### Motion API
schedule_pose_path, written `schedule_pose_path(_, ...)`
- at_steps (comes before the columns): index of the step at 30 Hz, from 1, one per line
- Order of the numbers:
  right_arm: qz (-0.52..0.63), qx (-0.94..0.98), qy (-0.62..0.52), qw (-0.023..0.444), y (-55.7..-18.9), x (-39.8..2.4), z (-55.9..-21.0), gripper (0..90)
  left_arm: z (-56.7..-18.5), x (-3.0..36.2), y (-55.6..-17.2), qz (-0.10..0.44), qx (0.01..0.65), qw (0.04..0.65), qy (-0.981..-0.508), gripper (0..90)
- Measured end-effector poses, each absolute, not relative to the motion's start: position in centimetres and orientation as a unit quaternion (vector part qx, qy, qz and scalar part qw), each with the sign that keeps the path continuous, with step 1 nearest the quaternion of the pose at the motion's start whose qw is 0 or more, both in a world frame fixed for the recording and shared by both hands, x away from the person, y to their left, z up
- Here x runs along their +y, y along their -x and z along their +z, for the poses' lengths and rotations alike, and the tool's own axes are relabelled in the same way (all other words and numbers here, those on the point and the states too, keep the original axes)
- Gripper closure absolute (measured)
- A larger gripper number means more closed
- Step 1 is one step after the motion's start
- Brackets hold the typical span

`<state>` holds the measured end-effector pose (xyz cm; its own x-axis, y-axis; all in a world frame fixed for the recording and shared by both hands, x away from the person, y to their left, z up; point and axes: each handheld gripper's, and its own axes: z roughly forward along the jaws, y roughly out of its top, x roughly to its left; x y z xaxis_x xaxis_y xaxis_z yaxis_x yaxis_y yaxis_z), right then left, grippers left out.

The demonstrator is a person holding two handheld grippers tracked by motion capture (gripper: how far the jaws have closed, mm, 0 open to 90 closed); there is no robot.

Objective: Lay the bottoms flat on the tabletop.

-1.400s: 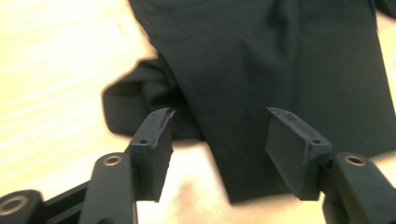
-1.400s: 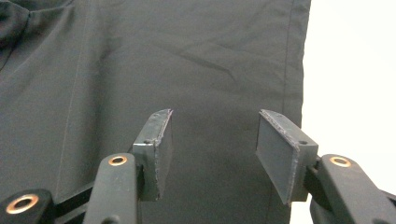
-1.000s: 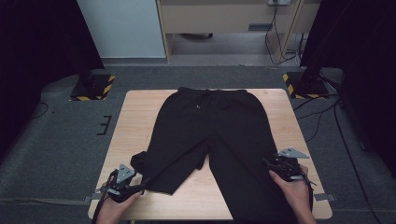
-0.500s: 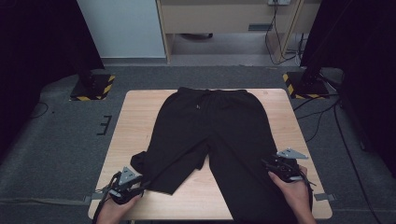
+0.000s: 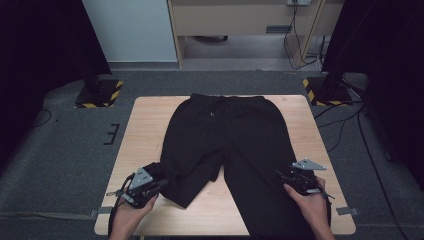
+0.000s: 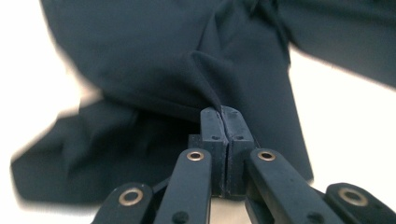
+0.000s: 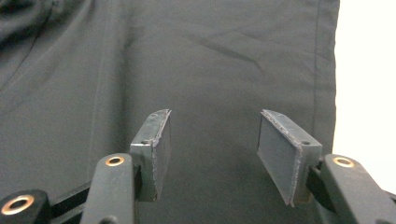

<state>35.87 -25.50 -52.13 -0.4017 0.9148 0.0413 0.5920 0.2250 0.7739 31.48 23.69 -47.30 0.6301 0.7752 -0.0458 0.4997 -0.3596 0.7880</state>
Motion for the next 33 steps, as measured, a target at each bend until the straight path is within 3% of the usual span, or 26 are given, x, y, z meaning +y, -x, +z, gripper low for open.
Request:
schedule_pose_path(9, 0.380, 0.758, -0.483, 0.219, -35.8, -24.0, -51.4, 43.9, -46.0, 19.4, -41.8, 0.209, 0.408, 0.362, -0.812, 88.4)
schedule_pose_path(16, 0.379, 0.759, -0.479, 0.225, -34.3, -24.1, -51.2, 43.6, -47.8, 21.1, -47.8, 0.242, 0.466, 0.309, -0.793, 88.7)
schedule_pose_path(22, 0.376, 0.754, -0.485, 0.233, -32.9, -24.8, -51.1, 43.5, -50.4, 22.8, -49.8, 0.212, 0.489, 0.273, -0.801, 87.4)
schedule_pose_path(24, 0.370, 0.755, -0.488, 0.235, -32.6, -25.1, -51.3, 43.1, -50.9, 22.9, -49.7, 0.216, 0.483, 0.280, -0.801, 82.3)
schedule_pose_path(28, 0.368, 0.748, -0.499, 0.236, -32.3, -25.7, -51.3, 41.7, -49.4, 23.6, -48.6, 0.236, 0.474, 0.319, -0.786, 56.5)
schedule_pose_path(33, 0.365, 0.749, -0.498, 0.242, -31.9, -26.1, -51.1, 40.3, -46.2, 25.6, -44.0, 0.258, 0.446, 0.377, -0.770, 49.0)
